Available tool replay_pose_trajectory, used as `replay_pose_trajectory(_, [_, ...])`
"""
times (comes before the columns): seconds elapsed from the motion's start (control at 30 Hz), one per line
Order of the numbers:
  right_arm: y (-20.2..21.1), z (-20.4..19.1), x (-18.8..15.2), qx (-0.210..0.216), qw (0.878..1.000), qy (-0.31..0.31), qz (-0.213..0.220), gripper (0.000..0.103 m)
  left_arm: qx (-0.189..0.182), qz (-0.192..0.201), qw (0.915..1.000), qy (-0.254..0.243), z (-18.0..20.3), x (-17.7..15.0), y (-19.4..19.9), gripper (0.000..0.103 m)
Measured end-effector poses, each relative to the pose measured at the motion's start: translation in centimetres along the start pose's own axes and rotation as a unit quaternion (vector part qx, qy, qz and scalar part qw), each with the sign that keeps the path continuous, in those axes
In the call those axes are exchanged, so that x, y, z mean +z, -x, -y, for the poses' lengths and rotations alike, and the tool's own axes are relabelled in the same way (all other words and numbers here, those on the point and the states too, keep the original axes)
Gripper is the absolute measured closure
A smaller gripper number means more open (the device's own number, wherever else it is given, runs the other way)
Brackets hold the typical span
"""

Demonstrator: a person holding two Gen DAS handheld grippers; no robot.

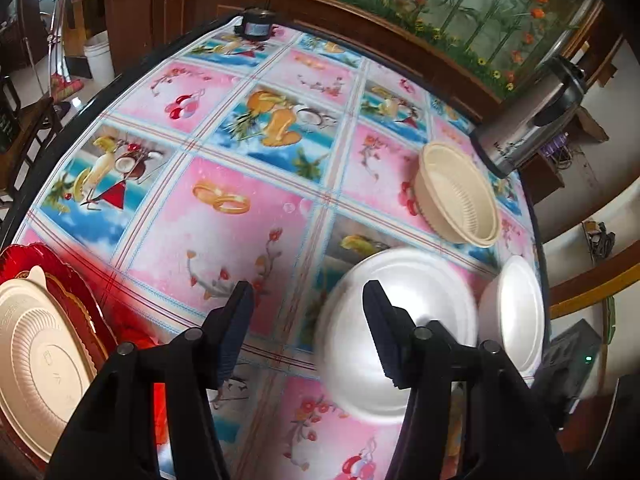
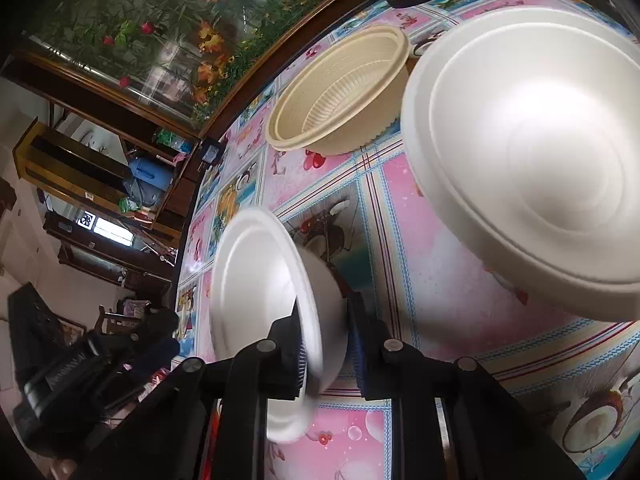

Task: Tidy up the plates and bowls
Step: 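Lift the white foam plate off the table with the right tool, then carry the white plate over the red stack and lower it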

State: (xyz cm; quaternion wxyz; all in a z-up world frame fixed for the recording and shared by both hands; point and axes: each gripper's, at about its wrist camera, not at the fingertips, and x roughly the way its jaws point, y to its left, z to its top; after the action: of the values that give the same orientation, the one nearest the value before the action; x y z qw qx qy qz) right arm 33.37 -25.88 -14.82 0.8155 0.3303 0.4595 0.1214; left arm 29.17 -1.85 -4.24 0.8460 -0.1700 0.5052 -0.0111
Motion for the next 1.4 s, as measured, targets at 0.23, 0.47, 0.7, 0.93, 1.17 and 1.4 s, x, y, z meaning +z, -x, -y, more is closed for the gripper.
replay_pose_trajectory(0.23, [-0.2, -0.5, -0.2, -0.001, 1.000, 0.011, -0.002, 0.087, 0.015, -0.043, 0.9988, -0.019, 0.9, -0.8, -3.3, 0.045])
replay_pose_trajectory(0.47, [-0.7, -0.4, 0.1, -0.003, 1.000, 0.005, -0.006, 0.083, 0.028, -0.056, 0.9979, -0.017, 0.6, -1.7, -4.8, 0.062])
replay_pose_trajectory(0.7, [-0.2, -0.1, 0.3, 0.015, 1.000, -0.001, -0.004, 0.083, 0.010, -0.050, 0.9987, -0.005, -0.2, -2.0, -4.1, 0.092])
replay_pose_trajectory(0.93, [0.3, -0.7, -0.1, 0.019, 1.000, 0.018, 0.011, 0.095, 0.004, -0.052, 0.9986, -0.006, -0.8, -2.4, -3.8, 0.094])
replay_pose_trajectory(1.17, [0.3, -0.9, -1.0, 0.025, 0.999, 0.016, 0.023, 0.096, 0.012, -0.036, 0.9989, -0.028, -0.5, -3.3, -2.6, 0.094])
replay_pose_trajectory(1.4, [2.6, -0.1, -4.3, 0.037, 0.999, -0.009, 0.037, 0.096, 0.019, -0.027, 0.9964, -0.078, -0.2, -5.7, -0.4, 0.094])
